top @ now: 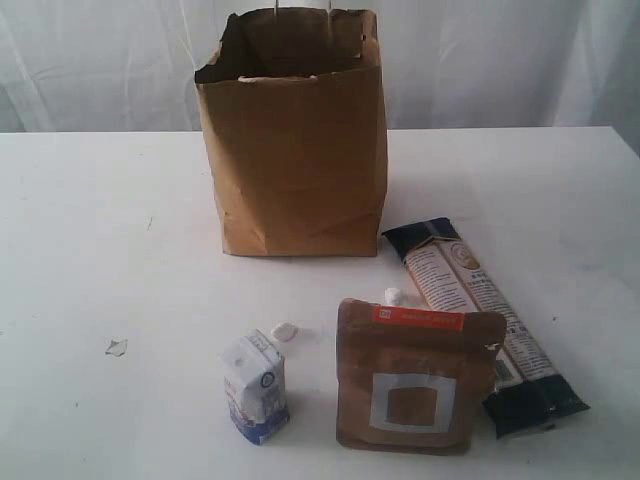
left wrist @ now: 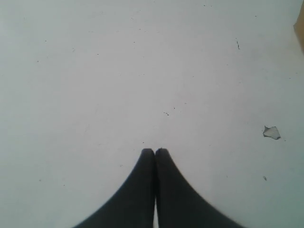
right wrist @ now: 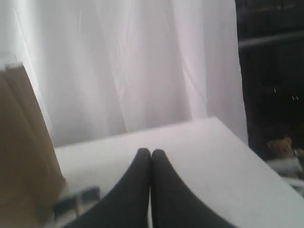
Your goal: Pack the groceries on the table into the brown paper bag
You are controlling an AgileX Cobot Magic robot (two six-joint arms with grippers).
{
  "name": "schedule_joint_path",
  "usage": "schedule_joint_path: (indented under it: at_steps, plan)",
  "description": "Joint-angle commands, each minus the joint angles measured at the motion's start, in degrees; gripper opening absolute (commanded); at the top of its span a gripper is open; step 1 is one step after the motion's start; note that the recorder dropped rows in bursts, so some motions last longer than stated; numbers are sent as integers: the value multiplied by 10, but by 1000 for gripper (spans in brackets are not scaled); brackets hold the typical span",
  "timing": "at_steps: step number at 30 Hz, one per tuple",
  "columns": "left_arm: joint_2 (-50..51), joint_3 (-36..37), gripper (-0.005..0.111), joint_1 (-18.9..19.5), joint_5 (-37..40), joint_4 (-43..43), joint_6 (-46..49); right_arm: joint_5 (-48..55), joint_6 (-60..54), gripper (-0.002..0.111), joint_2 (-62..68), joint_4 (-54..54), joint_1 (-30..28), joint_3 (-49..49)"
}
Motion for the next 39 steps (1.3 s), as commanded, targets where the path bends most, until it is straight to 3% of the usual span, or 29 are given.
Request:
schedule_joint_path:
  at_steps: [1, 6, 15, 19, 28, 32, 39]
  plan:
    - [-2, 5, 0, 3, -6, -3, -9, -206, 123, 0, -3, 39, -2, 3]
    - [-2, 5, 0, 3, -5, -5, -9, -411, 189, 0, -3, 40, -2, 3]
    - [-2, 5, 0, 3, -10, -57, -9, -389, 186, 0, -3, 38, -2, -5]
    - [-2, 5, 0, 3, -10, -99, -9, -400, 117, 0, 1, 112, -2, -31]
    - [-2, 5, 0, 3, -18, -103, -9, -585, 99, 0, 199, 136, -2, -219]
    - [-2, 5, 0, 3, -18, -103, -9, -552, 123, 0, 329, 35, -2, -326]
    - [-2, 5, 0, 3, -18, -103, -9, -337, 239, 0, 513, -373, 0, -398]
